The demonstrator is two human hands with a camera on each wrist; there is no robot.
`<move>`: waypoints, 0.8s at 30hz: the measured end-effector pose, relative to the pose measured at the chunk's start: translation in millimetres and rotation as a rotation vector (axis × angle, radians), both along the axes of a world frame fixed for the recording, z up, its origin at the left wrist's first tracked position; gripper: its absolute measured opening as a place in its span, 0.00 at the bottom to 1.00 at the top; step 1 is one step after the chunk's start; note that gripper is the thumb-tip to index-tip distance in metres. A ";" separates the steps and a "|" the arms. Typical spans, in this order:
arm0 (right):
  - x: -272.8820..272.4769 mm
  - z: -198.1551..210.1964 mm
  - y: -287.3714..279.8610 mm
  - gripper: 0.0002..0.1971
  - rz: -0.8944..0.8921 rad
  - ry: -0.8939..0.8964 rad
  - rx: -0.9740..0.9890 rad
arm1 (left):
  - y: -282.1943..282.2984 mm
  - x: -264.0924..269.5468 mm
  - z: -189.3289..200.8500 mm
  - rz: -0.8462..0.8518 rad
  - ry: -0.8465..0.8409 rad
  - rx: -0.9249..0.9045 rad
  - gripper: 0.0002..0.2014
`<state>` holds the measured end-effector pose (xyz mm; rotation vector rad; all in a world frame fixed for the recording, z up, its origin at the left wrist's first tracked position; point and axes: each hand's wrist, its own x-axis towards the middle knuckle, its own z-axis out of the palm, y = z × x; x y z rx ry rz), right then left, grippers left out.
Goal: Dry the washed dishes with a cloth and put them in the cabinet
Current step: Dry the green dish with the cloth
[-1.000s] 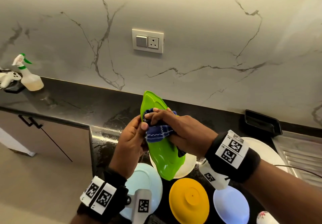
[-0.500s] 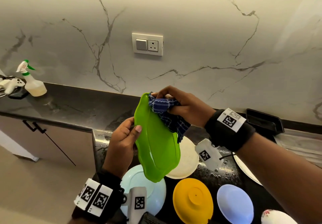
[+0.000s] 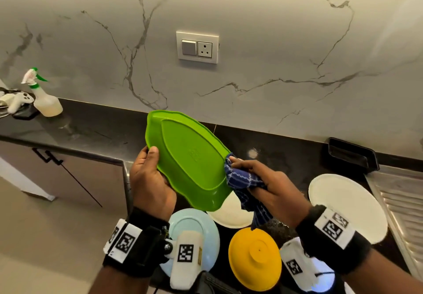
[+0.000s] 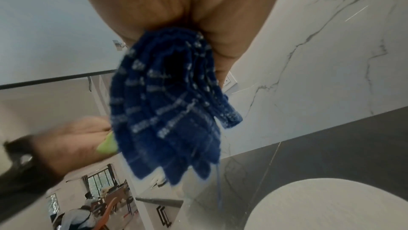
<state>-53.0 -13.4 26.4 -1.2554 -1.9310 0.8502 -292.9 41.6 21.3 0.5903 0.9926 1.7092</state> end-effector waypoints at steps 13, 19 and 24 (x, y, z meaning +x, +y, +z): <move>6.7 -15.5 -6.1 0.29 0.118 -0.259 0.443 | -0.9 10.5 -8.6 -0.034 -0.179 -0.232 0.11; -26.0 -19.9 -19.9 0.18 0.176 -0.465 0.666 | -6.5 29.6 0.3 -0.099 -0.190 -0.209 0.17; -48.8 -14.9 -7.1 0.19 0.130 -0.555 0.658 | -6.4 36.6 2.9 -0.106 -0.138 -0.198 0.14</move>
